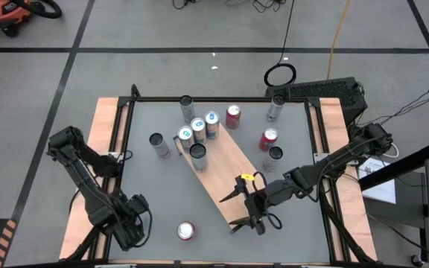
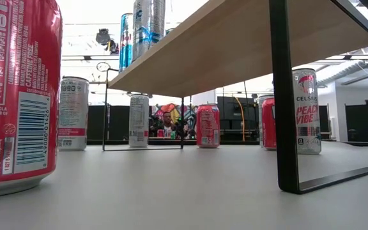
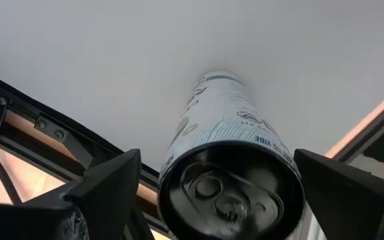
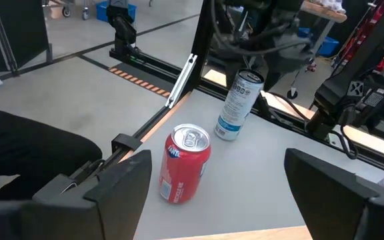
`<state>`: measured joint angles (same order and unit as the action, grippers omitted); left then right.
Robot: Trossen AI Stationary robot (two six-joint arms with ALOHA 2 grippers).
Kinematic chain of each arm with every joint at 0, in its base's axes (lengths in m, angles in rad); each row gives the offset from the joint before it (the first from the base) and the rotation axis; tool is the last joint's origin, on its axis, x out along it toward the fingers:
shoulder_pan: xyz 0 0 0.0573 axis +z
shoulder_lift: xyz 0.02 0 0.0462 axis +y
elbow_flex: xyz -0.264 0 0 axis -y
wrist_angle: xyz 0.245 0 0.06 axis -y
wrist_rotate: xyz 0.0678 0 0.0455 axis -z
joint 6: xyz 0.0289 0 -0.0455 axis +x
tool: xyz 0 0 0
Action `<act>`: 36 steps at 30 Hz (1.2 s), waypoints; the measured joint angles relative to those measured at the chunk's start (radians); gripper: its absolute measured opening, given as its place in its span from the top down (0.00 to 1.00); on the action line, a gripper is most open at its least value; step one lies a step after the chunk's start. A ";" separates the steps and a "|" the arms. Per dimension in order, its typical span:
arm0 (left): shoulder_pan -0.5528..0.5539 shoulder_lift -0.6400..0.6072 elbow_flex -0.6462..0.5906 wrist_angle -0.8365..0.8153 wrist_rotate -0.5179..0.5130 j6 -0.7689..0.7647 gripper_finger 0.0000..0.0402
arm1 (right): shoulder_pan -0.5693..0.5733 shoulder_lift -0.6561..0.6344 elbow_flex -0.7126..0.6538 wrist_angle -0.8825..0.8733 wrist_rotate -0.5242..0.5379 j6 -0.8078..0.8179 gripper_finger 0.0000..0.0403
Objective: Place canned beverage on shelf
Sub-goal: Put the left white soda can on the shelf aligned with the other white soda can
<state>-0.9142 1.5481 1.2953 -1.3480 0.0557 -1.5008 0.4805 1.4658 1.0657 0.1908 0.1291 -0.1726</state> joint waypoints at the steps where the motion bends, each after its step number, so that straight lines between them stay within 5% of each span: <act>1: 0.000 0.007 0.000 0.001 0.001 0.003 0.05 | 0.000 0.000 0.000 0.004 0.000 -0.004 0.22; 16: 0.003 0.015 0.001 0.003 0.029 0.015 0.37 | 0.017 0.019 0.000 0.078 0.000 -0.060 0.22; 22: 0.024 0.014 0.048 -0.003 0.034 0.019 0.39 | 0.051 0.070 0.000 0.204 0.010 -0.094 0.22; 36: 0.064 0.014 0.310 -0.036 -0.117 -0.009 0.37 | 0.077 0.280 0.113 0.342 0.477 -0.070 0.22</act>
<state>-0.8502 1.5620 1.6049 -1.3838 -0.0609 -1.5097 0.5579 1.7462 1.1783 0.5328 0.6066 -0.2424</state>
